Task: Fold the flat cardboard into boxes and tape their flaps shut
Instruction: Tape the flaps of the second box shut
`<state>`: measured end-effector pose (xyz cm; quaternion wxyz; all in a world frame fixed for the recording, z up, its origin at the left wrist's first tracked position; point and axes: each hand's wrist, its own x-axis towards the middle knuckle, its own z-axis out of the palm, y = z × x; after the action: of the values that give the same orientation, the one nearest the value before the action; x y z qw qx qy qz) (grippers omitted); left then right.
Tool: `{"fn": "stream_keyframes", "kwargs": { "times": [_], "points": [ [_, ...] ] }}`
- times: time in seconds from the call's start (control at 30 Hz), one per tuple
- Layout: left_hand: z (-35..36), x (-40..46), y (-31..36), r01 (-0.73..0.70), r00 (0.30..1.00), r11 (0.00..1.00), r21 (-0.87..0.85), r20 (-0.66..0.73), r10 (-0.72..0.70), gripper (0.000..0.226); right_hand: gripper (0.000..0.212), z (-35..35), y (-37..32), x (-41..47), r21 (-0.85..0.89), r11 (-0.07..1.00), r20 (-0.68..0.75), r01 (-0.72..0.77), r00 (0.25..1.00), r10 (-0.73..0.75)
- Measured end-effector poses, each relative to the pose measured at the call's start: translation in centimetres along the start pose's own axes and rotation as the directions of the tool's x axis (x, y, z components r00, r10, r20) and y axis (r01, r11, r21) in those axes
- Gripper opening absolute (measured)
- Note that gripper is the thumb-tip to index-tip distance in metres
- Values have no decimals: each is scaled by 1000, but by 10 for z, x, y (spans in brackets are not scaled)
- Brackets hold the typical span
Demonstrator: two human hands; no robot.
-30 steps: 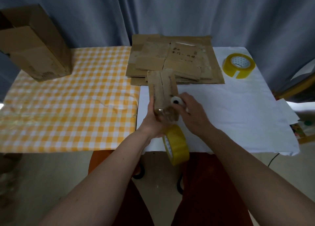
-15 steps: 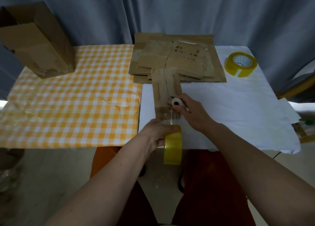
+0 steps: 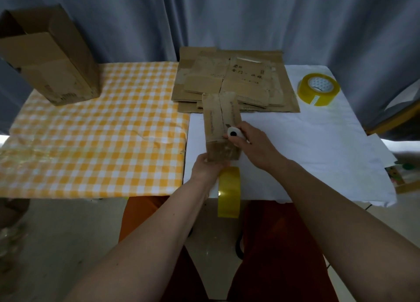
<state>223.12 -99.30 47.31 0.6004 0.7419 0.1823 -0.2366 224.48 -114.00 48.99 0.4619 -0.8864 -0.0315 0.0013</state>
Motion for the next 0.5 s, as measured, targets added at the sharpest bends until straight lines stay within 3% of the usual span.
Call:
{"fn": "stream_keyframes", "kwargs": {
  "times": [0.1,0.23,0.3,0.37,0.5],
  "points": [
    [0,6,-1,-76,997,991,111,2,76,27,19,1,-3,-3,-12,1000,3,-1,1000,1],
    [2,4,-3,-63,998,998,-16,11,63,21,24,-1,-10,-2,-34,999,40,-14,999,15],
    [5,5,-5,-85,996,994,-73,-11,84,37,21,-2,-12,-2,-66,998,40,-3,999,6],
    [7,5,-4,-120,993,988,-94,-33,117,73,8,-4,-12,-6,-83,996,-11,23,1000,-24],
    [7,9,-3,-206,976,979,-9,-75,205,72,5,-4,-10,-23,-173,981,-106,84,989,-103]
  ]
}}
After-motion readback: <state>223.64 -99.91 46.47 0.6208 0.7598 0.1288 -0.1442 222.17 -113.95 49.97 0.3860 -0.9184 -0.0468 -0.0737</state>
